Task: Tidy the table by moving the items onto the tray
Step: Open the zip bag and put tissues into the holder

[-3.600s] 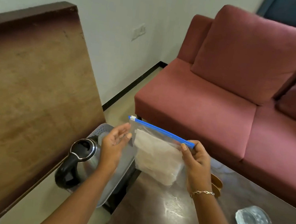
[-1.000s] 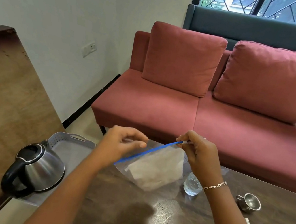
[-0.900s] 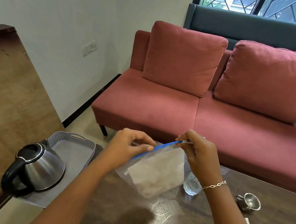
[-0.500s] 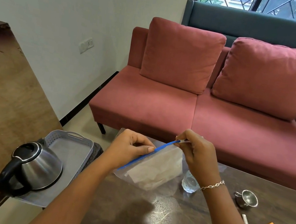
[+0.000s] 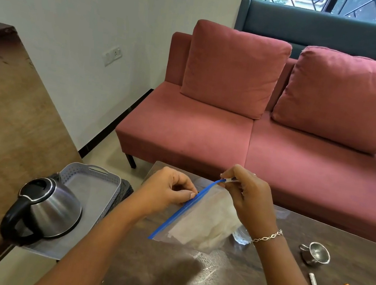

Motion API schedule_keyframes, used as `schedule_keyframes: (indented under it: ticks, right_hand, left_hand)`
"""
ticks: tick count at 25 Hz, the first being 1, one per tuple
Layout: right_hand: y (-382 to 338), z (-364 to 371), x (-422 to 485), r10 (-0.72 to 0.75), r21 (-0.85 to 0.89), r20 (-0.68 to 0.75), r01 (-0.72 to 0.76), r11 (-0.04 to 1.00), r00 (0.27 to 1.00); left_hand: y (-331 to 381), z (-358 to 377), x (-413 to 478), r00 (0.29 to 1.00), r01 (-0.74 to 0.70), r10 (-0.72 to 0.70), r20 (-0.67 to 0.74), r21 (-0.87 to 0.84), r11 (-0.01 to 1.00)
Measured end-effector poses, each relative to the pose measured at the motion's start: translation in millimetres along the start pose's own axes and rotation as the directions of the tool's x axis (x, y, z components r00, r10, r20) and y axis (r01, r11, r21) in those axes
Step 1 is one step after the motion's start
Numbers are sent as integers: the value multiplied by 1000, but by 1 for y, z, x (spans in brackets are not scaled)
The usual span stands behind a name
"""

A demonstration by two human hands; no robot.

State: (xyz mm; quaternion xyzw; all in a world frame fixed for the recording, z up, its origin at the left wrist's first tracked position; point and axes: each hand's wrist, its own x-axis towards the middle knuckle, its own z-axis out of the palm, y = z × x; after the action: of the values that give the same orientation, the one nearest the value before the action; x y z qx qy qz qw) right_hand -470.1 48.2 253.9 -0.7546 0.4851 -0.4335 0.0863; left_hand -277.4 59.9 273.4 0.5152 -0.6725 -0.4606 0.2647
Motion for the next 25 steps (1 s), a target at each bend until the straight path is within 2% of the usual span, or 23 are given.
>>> schedule_keyframes:
  ticks: [4,8,10,15,18,20,22,24,25]
  right_hand:
    - [4,0,-2,-11,-19,-26,10,1000,1000]
    - [1,7,-11,-310,-115,-9,307,945,951]
    - [-2,15,-18,-398,-164,21,396,903,917]
    - [-1,21,-25,-454,-183,5,448,875,891]
    - [-3,21,-25,-488,-188,-15,476,859,873]
    - [-4,19,-27,-504,-173,-18,494,852,863]
    - [-4,19,-30,-516,-159,6,511,845,856]
    - [-1,20,-32,-517,-161,19,513,843,856]
    - [0,20,-33,-511,-171,19,506,845,860]
  left_hand:
    - [-1,2,0,998,-16,22,-55,106,994]
    - [1,7,1,999,-2,4,-42,64,998]
    - [2,8,2,1000,8,-8,-18,24,1000]
    - [3,12,0,996,85,-86,-11,-92,992]
    - [-3,16,1,983,102,-100,-155,3,995]
    - [-7,15,3,969,90,-55,-242,138,986]
    - [-8,13,2,967,26,52,-249,299,954]
    - [-6,12,-2,962,-63,145,-233,325,944]
    - [-3,12,-5,965,-102,161,-209,267,958]
